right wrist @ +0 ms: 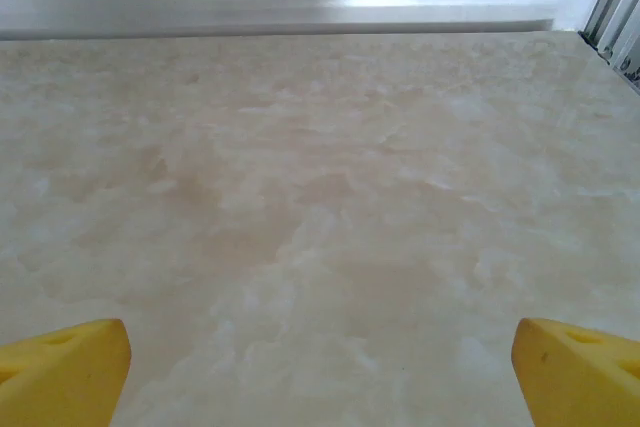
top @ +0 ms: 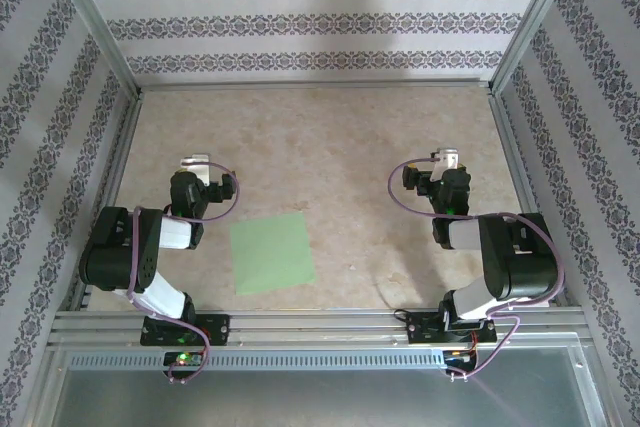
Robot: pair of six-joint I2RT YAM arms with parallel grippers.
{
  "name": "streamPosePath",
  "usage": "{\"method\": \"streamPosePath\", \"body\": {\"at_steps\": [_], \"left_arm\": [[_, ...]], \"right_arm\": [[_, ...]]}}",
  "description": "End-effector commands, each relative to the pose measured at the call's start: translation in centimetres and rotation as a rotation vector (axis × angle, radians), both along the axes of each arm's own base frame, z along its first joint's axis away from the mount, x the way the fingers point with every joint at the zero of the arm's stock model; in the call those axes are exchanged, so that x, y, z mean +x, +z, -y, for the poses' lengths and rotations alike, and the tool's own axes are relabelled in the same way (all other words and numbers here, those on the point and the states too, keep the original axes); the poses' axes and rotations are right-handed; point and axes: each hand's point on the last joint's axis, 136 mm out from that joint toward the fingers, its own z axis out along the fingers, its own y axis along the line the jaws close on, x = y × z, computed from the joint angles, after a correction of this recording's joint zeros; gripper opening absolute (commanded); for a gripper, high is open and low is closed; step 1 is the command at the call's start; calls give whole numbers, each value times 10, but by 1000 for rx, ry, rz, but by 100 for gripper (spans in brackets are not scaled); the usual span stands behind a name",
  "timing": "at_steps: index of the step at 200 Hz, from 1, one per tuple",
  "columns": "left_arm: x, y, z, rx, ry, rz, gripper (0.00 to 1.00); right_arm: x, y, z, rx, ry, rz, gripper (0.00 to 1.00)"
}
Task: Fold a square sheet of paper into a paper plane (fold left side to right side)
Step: Move the square sheet of paper to the center of the table.
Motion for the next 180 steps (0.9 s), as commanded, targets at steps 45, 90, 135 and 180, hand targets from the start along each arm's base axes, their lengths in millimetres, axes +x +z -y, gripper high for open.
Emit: {"method": "streamPosePath", "body": {"at_steps": [45,90,135,180], "left_arm": [[6,9,-7,27,17,39,100],[6,10,-7,27,17,40,100],[6,10,-7,27,17,41,100],[6,10,-7,25,16,39,100]], "right_arm": [[7,10,5,-14,-17,35,98],[7,9,5,-14,-17,33,98],[8,11,9,-6,-36,25,98],[3,25,21,0,-96,35,98]]}}
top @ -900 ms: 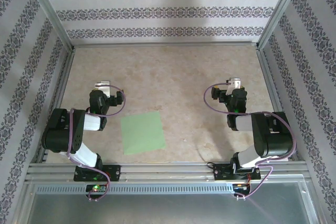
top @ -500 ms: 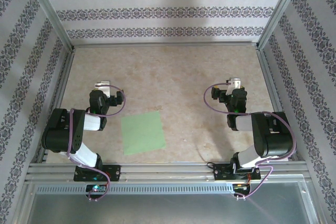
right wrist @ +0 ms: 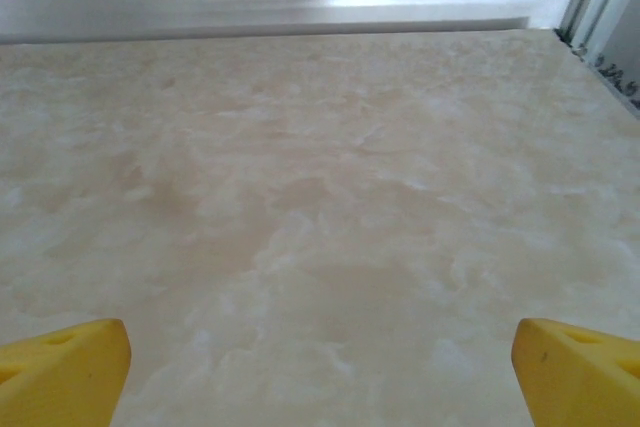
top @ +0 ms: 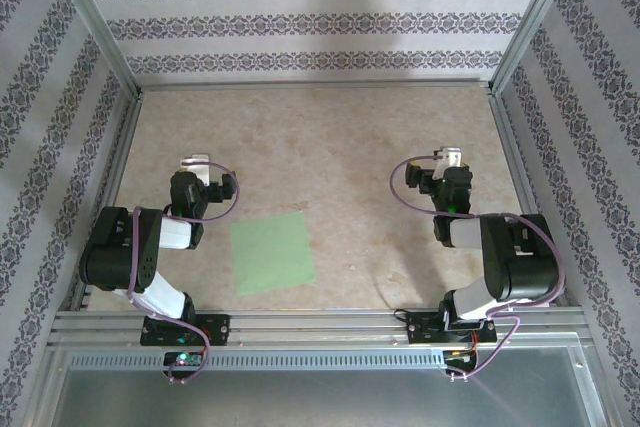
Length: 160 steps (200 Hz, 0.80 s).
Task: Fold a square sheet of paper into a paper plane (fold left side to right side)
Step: Move the square sheet of paper to the center of the table.
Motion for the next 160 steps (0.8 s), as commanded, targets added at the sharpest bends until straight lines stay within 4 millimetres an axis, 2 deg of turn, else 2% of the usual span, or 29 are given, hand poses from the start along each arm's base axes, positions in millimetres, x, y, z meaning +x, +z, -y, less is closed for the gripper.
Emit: {"method": "streamPosePath", "body": {"at_steps": [1,28,46,64,83,93,103,128,139,160], "left_arm": [[6,10,-7,25,16,39,100],[6,12,-9,25,31,44,100],[1,24,-23,26,120,47,100],[-7,52,-23,25,122,63,100],[-23,90,-22,-72,150,71,100],[-34,104,-16,-138,140,49,100],[-48,110,-13,-235,166,1,100],[-81,108,6,-425,154,-110,100],[-94,98,15,-499,141,-168,100],[-118,66,37,-625,107,-325,100]], "right_arm": [[1,22,11,3,-54,44,98],[-8,33,9,8,-52,54,98],[-17,47,7,28,-60,50,98],[-28,62,-5,70,-42,37,98],[-40,77,-27,116,-1,10,98],[-47,84,-41,159,35,-4,98],[-53,89,-56,210,67,-17,98],[-66,93,-94,297,168,-91,98],[-70,89,-110,302,209,-139,98],[-76,84,-143,305,304,-213,98]]}}
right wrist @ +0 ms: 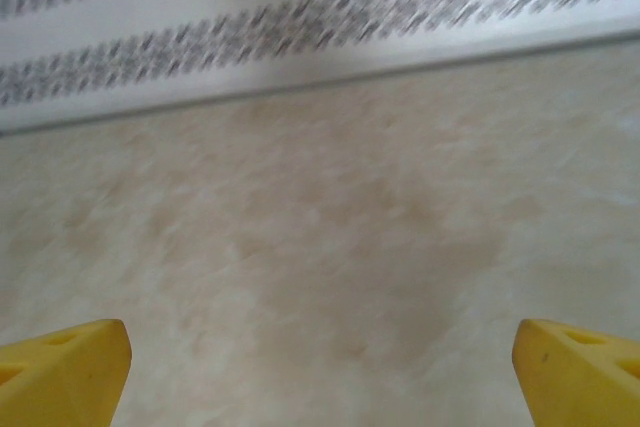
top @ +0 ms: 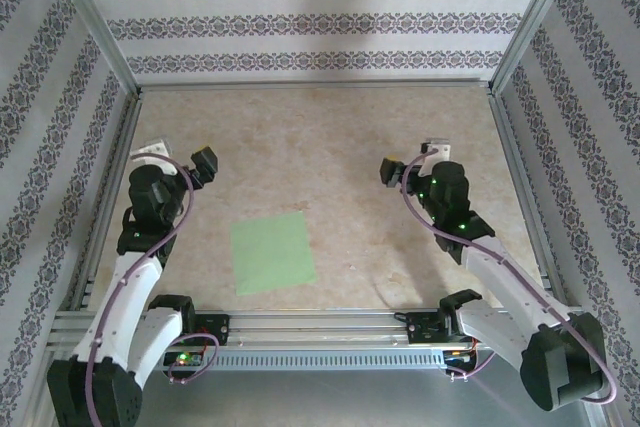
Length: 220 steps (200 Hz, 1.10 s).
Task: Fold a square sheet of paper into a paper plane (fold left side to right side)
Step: Move the square sheet of paper to the center of the table.
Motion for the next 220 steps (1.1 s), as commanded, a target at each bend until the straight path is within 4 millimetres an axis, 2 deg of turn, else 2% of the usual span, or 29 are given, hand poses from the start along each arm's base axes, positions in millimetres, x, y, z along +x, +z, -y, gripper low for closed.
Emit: {"method": "streamPosePath", "body": {"at_steps": [1,18,42,71,99,143,176,220], "left_arm": [[-46,-90,30,-257,-69,-388,100],[-63,-111,52,-357,-149,-487,100],[-84,-133,72,-448,-214,-608,100],[-102,-142,100,-508,-320,-693,100],[-111,-149,128,-493,-407,-764,100],[-107,-174,176,-349,-519,-890,100],[-95,-187,191,-245,-559,-959,100],[-82,-201,201,-218,-574,-1001,100]], "right_arm": [[-14,-18,-31,29,98,-147,98],[-16,-25,-54,20,154,-190,98],[-16,-40,-80,-5,203,-250,98],[-13,-50,-107,-47,251,-286,98],[-10,-55,-123,-96,274,-302,98],[-6,-57,-121,-130,239,-300,98],[-8,-56,-112,-156,210,-296,98],[-13,-56,-94,-192,161,-288,98]]}}
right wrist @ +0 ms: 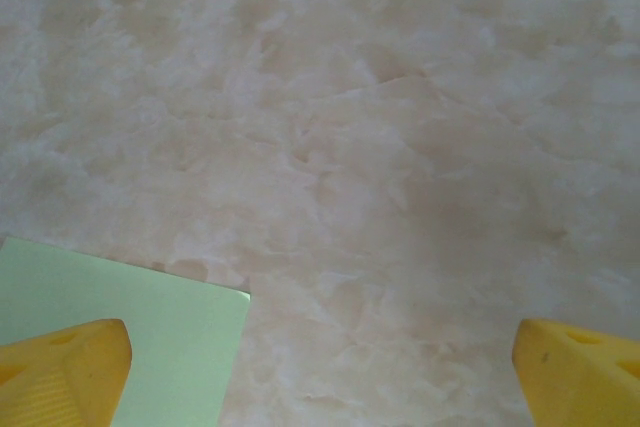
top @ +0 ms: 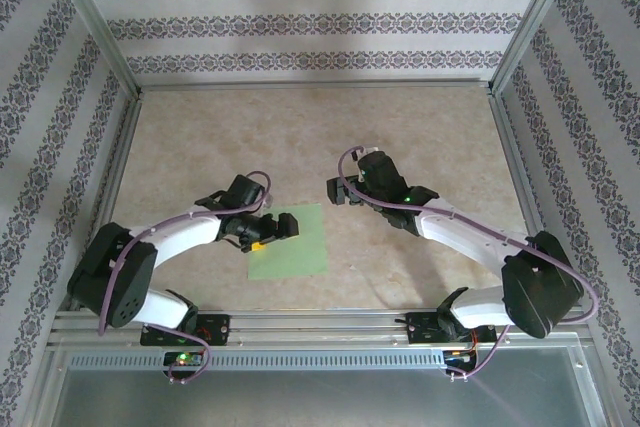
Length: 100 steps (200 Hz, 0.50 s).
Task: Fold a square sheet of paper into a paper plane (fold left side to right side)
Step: Move the square sheet of paper to the center of the table.
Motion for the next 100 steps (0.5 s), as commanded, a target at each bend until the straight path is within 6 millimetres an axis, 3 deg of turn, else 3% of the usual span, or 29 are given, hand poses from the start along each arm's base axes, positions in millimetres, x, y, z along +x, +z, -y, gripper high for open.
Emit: {"method": "streamPosePath", "body": {"at_steps": [1,32,100], "left_arm": [[7,-8,5,29,-43,16,100],[31,-18,10,88,-49,22,100],[121,-27,48,75,27,84,100]], "right_arm": [[-4,5,14,-42,-36,25,98],[-7,0,30,-36,-83,-12,98],[-16,-15,79,9,-215,-133,98]]}}
